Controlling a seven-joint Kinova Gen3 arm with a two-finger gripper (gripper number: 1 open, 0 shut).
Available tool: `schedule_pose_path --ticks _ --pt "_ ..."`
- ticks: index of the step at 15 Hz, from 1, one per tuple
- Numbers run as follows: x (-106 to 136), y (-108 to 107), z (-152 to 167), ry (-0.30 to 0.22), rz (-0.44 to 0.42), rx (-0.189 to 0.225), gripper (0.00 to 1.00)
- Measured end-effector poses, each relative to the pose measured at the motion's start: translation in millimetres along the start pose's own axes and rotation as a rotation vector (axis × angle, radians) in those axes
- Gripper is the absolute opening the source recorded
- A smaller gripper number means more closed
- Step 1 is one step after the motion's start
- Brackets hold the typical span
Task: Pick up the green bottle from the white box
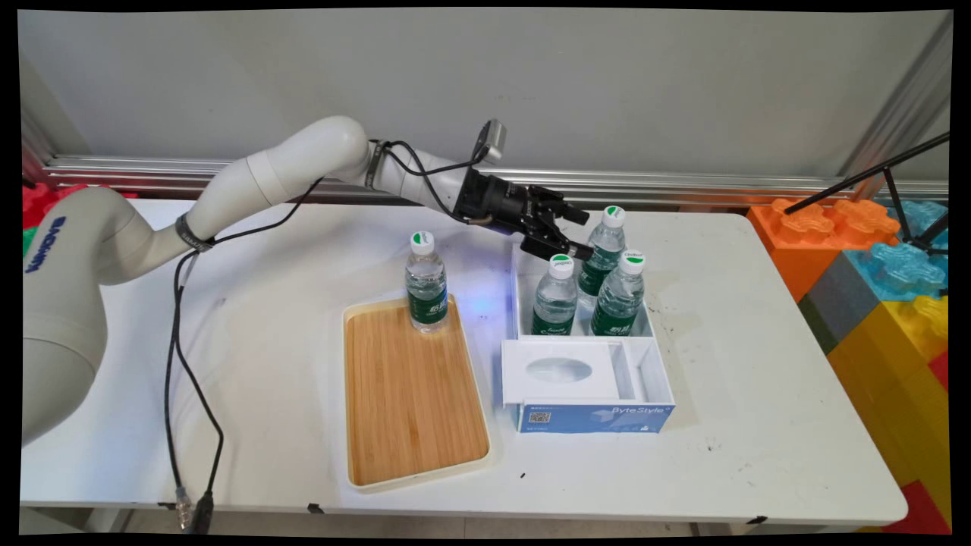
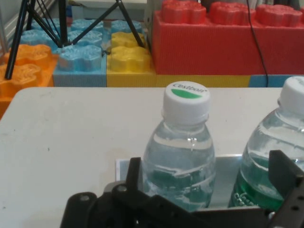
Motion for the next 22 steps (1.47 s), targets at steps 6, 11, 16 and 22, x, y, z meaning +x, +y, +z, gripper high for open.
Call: schedule_pose_path --ticks 6,11,16,22 --pt "-7 3 13 -0.005 -0.023 0.003 1.0" --pt "-11 3 23 -0.01 -0.033 0.011 1.0" --pt "-13 1 31 -0.013 -0.037 0.021 1.0" --pt "-15 -2 39 -0.014 -0.041 0.031 1.0"
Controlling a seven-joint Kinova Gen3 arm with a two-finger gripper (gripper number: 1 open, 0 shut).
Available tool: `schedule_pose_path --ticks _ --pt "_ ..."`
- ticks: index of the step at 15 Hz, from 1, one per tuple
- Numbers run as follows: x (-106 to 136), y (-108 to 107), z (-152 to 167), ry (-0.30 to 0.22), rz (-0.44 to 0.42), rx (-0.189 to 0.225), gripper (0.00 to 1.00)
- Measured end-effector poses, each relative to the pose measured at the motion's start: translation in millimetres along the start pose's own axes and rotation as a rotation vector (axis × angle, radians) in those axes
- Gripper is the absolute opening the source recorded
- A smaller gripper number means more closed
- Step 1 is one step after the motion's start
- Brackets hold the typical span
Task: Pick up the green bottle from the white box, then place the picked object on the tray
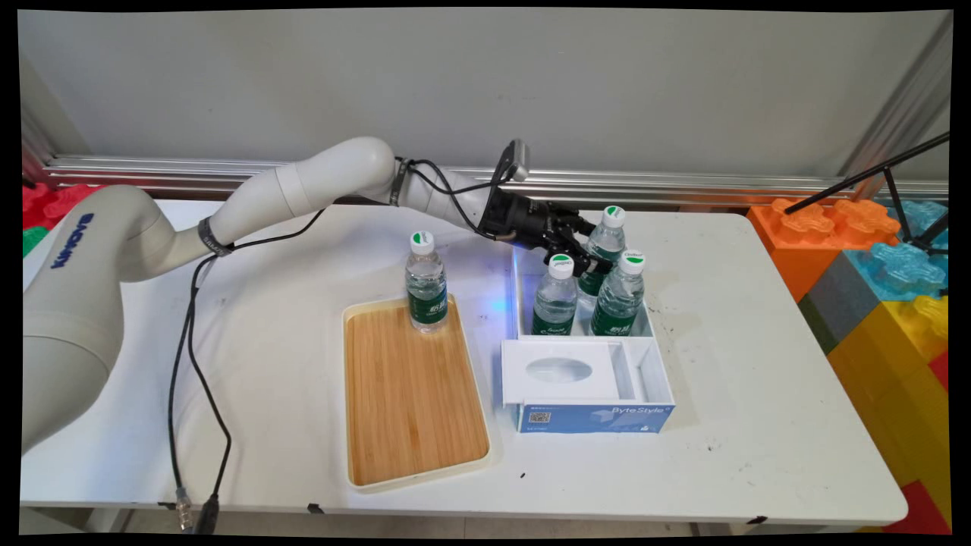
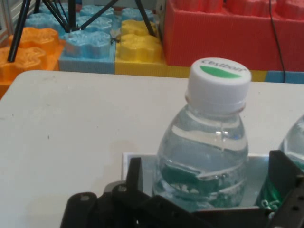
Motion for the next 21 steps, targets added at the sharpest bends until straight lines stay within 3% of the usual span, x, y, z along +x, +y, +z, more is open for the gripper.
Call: schedule_pose_path --ticks 14,15,21 --pt "1 -2 17 0.01 -0.003 0.012 1.0" --pt "1 -2 18 0.012 -0.002 0.013 0.0" --pt "2 -2 20 0.018 -0.004 0.017 0.0"
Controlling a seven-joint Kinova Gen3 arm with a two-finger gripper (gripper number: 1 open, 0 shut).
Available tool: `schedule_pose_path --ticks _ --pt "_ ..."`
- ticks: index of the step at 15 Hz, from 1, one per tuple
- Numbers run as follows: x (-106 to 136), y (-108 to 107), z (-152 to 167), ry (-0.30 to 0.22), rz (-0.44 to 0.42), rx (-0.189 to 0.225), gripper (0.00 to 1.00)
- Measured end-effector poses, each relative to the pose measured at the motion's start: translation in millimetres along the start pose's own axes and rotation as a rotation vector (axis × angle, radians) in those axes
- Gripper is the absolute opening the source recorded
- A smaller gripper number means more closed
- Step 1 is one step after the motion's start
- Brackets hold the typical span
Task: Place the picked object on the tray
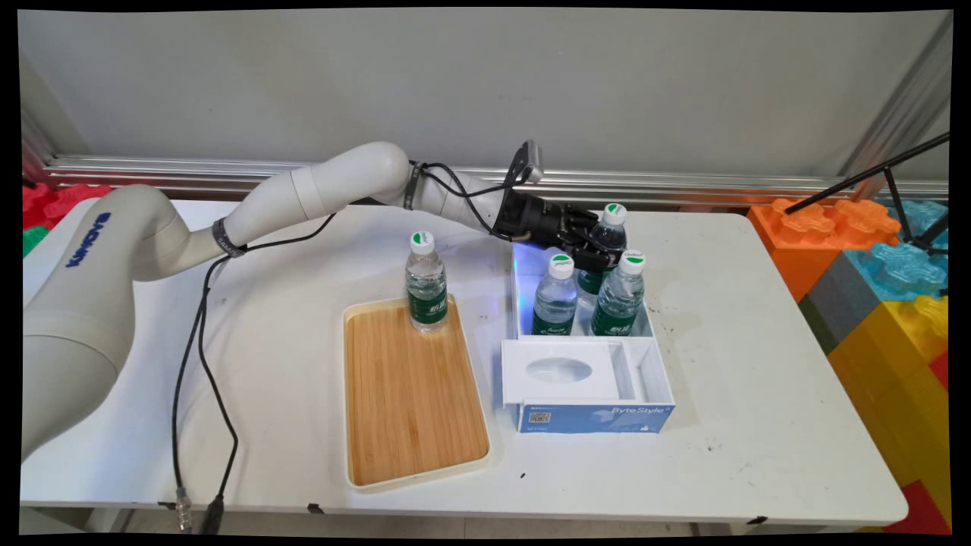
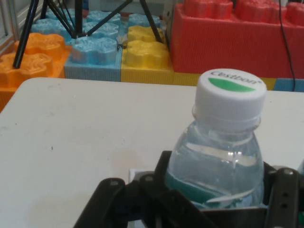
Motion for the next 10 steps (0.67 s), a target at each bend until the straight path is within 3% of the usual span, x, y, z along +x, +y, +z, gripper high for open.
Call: schedule_pose_path --ticks 10 --pt "11 8 -17 0.011 -0.005 0.0 0.0"
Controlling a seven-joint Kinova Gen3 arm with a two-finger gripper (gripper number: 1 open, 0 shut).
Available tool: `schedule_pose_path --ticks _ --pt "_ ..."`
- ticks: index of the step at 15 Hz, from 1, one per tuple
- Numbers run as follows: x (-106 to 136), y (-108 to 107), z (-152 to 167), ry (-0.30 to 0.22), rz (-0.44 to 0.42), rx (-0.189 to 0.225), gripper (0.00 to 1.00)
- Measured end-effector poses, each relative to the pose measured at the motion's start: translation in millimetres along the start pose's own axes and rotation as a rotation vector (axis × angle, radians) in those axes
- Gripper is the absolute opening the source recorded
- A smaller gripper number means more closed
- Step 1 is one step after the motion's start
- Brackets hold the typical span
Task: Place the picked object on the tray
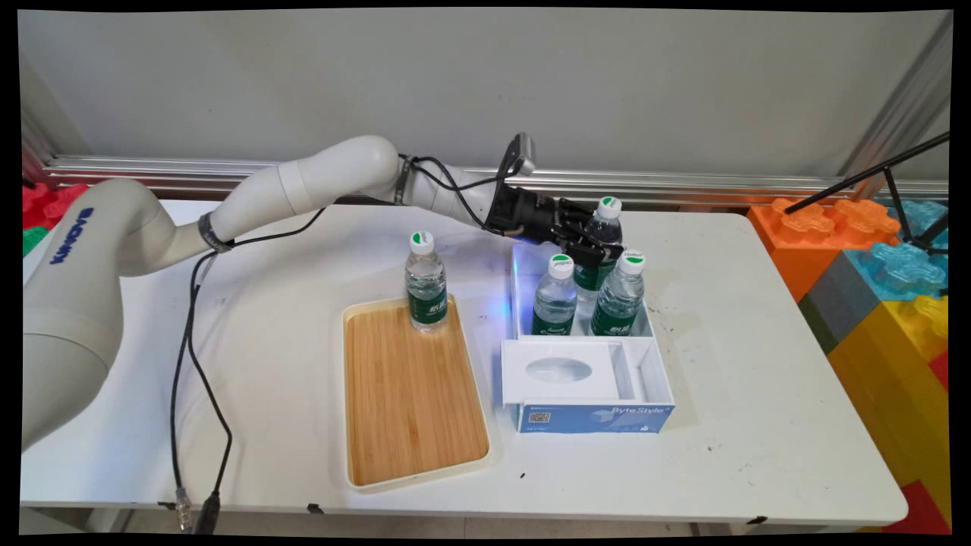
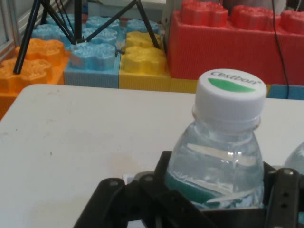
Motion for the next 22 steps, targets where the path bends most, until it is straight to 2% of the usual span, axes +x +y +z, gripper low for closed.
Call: schedule_pose_path --ticks 16,22 --pt "74 16 -50 0.054 0.054 0.014 0.0" --pt "105 28 -79 0.072 0.076 0.016 0.0"
